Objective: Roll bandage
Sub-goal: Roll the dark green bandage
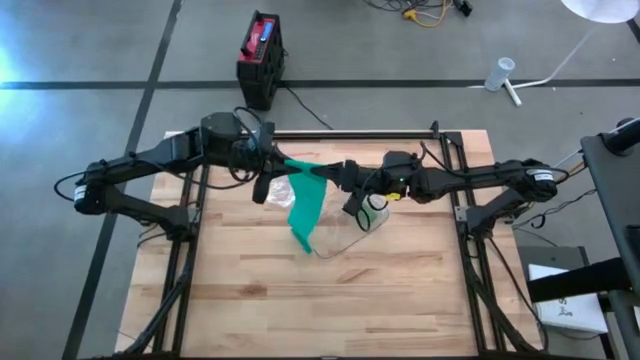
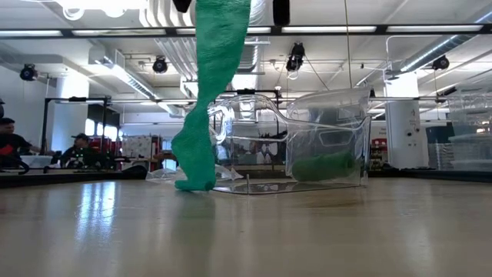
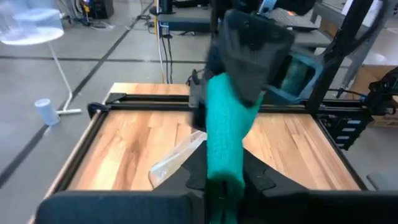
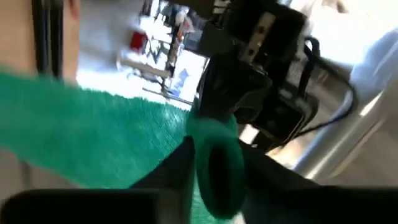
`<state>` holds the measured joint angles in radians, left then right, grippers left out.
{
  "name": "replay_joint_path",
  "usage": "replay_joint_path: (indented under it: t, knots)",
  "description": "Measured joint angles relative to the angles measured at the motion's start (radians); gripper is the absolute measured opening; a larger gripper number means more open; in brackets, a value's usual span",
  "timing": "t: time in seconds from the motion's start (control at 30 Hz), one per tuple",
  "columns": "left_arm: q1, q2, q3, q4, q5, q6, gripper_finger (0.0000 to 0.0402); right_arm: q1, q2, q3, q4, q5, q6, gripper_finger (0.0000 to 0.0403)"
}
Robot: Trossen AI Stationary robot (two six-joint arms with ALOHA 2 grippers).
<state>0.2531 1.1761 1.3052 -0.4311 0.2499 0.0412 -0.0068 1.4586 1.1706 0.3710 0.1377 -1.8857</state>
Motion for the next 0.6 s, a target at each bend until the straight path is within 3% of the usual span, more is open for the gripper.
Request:
replay_joint_path:
  t: [0.23, 0.33, 0.6]
  knots:
    - [0.001, -0.036, -0.012, -0.001, -0.017, 0.061, 0.0008, 0.081, -0.011, -0.001, 0.015, -0.012, 0.692, 0.0194]
    - [0.0, -0.04, -0.012, -0.001, -0.017, 0.1, 0.0013, 0.097, -0.011, 0.012, 0.025, 0.029, 0.987, 0.0227]
    - [-0.001, -0.034, -0.027, 0.014, -0.031, 0.122, 0.0009, 0.063, -0.011, 0.05, 0.03, 0.055, 1.323, 0.029]
